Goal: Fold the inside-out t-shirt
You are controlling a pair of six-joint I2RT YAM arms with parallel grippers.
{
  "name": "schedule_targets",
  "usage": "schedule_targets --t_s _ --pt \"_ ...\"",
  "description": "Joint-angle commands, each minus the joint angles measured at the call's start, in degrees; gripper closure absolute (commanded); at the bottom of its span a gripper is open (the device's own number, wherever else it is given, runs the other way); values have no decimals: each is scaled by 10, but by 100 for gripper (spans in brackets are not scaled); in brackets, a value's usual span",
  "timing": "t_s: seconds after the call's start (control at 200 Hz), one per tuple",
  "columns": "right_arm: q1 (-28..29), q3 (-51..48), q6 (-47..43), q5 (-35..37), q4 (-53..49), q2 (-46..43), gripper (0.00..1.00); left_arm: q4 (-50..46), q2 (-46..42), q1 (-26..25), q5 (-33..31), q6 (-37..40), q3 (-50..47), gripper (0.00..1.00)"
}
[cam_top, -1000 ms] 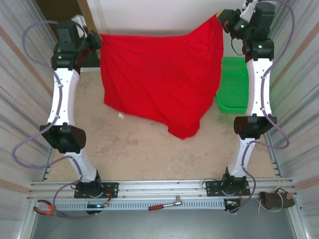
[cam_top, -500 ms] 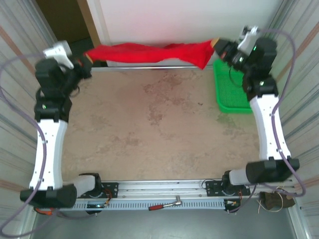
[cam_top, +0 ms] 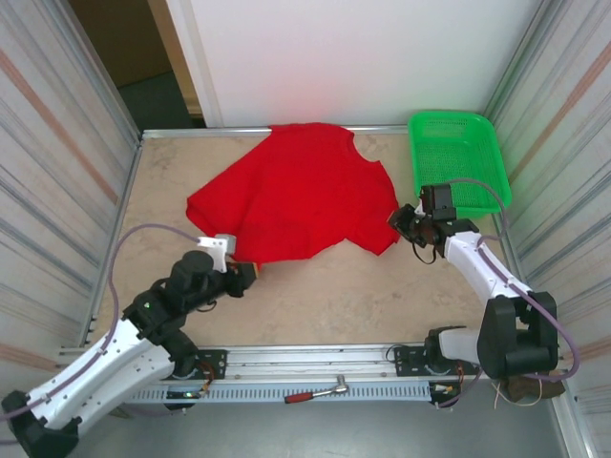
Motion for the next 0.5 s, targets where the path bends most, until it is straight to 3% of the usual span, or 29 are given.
schedule_targets --t_s 0.0,0.065,0.14,0.24,0.366,0.496 --pt "20 56 -33 74 -65 -12 34 -12 21 -22 -86 10 52 32" --pt "41 83 -34 113 -99 -36 32 -21 43 -20 -93 40 91 23" --pt "65 105 -30 143 -118 -61 29 -19 81 1 -86 76 135 18" --pt "96 122 -15 131 -106 -56 30 9 171 104 0 112 194 18" --pt "134 129 15 98 -51 13 32 74 358 244 111 143 277 17" --pt "160 132 58 68 33 107 36 46 584 316 153 171 426 19"
